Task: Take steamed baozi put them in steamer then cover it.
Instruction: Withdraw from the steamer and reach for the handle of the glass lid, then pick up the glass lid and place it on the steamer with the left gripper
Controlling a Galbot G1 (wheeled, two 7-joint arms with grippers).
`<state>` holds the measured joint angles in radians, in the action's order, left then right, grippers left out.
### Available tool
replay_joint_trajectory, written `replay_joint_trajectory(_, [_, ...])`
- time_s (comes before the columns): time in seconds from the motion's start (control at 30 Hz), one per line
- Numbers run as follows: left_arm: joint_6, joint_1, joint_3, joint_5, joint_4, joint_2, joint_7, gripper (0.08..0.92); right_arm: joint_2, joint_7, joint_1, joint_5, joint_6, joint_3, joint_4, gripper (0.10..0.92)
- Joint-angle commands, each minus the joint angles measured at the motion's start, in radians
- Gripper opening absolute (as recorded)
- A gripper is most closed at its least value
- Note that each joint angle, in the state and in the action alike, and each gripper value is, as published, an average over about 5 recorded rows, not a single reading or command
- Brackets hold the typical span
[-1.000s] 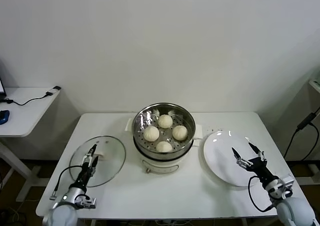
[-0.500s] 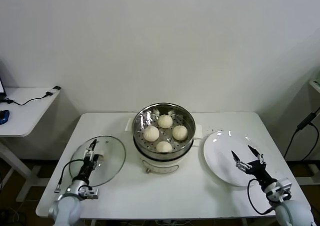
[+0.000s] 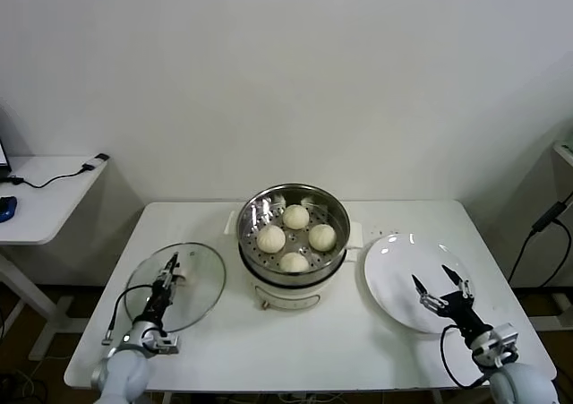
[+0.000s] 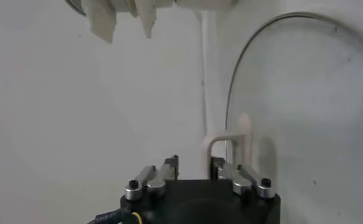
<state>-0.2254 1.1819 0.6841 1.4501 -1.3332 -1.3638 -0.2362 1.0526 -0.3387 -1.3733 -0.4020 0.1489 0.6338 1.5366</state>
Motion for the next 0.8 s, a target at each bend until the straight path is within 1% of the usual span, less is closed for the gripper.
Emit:
replay_joint_trajectory(0.03, [0.001,0.003,-0.007,-0.072,-0.008,0.006,0.018,0.342,0.006,-0.001,0.004,0.02,0.003,-0.001,-0.007,0.823])
replay_joint_trajectory(0.2, [0.017,0.033,-0.006,-0.104,-0.079,0.026,0.018,0.198,0.007,-0.001,0.013,0.021,0.005,-0.005,-0.011,0.823])
replay_joint_trajectory(0.3, [0.053,0.073,-0.002,-0.137,-0.169,0.051,0.028,0.148,0.007,-0.001,0.021,0.021,0.007,-0.007,-0.016,0.823])
replay_joint_trajectory(0.53, [0.174,0.227,0.026,-0.22,-0.452,0.121,0.077,0.143,0.007,-0.001,0.038,0.022,0.009,-0.008,-0.029,0.823])
replay_joint_trajectory(0.67, [0.253,0.321,0.048,-0.24,-0.625,0.15,0.125,0.143,0.006,0.0,0.051,0.026,0.011,-0.008,-0.04,0.823])
replay_joint_trajectory(0.8, [0.353,0.38,0.057,-0.246,-0.76,0.173,0.16,0.143,-0.003,0.005,0.064,0.03,0.011,-0.015,-0.05,0.823])
